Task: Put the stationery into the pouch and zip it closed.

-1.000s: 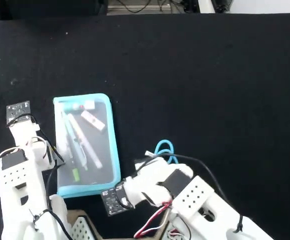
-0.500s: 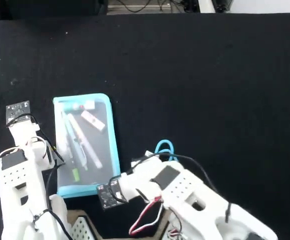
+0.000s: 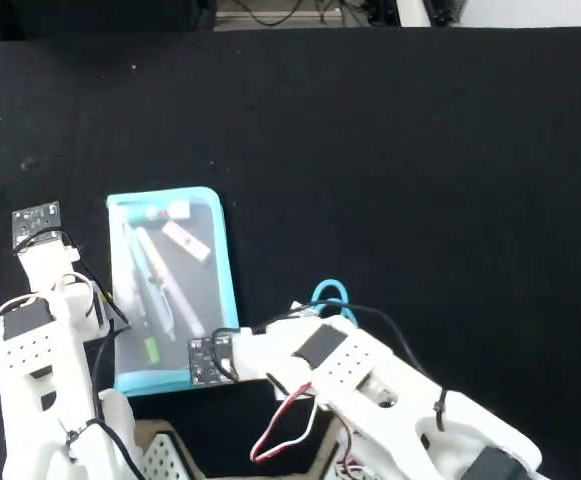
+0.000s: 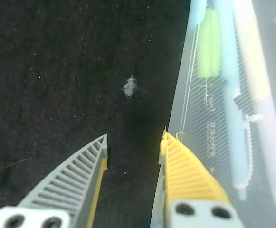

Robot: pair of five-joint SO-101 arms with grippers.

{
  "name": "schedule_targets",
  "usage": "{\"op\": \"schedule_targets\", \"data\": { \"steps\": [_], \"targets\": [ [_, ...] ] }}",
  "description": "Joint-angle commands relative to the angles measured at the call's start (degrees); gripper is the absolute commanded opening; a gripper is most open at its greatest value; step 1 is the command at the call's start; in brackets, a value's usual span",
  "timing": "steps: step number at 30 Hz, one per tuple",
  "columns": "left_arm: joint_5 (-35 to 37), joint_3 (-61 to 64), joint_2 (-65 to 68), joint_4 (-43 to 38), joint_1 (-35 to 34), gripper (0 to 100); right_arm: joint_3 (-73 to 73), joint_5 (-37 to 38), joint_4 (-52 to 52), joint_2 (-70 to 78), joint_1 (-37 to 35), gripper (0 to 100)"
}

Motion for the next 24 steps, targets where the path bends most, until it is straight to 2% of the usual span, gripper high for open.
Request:
{"op": "schedule_targets", "data": {
  "steps": [1, 5, 9, 16, 21, 24],
  "targets": [
    [0.53, -2.86, -0.70, -0.18, -0.57, 18, -5.05, -1.41, 1.14, -0.31, 2.81, 3.1],
    [0.53, -2.86, -0.70, -0.18, -0.57, 18, -14.46, -1.58, 9.49, -0.31, 14.07, 0.9],
    [0.53, -2.86, -0.70, -0.18, -0.57, 18, -19.30, -6.07, 11.96, 0.04, 24.18, 1.1],
    [0.53, -2.86, -0.70, -0.18, -0.57, 18, -11.21, -4.75, 10.81, 0.13, 22.68, 2.5],
    [0.53, -2.86, -0.70, -0.18, -0.57, 18, -7.87, -3.08, 10.55, 0.13, 22.59, 20.7],
    [0.53, -2.86, -0.70, -0.18, -0.57, 18, -6.90, -3.60, 8.53, 0.13, 21.71, 22.1]
  ]
}}
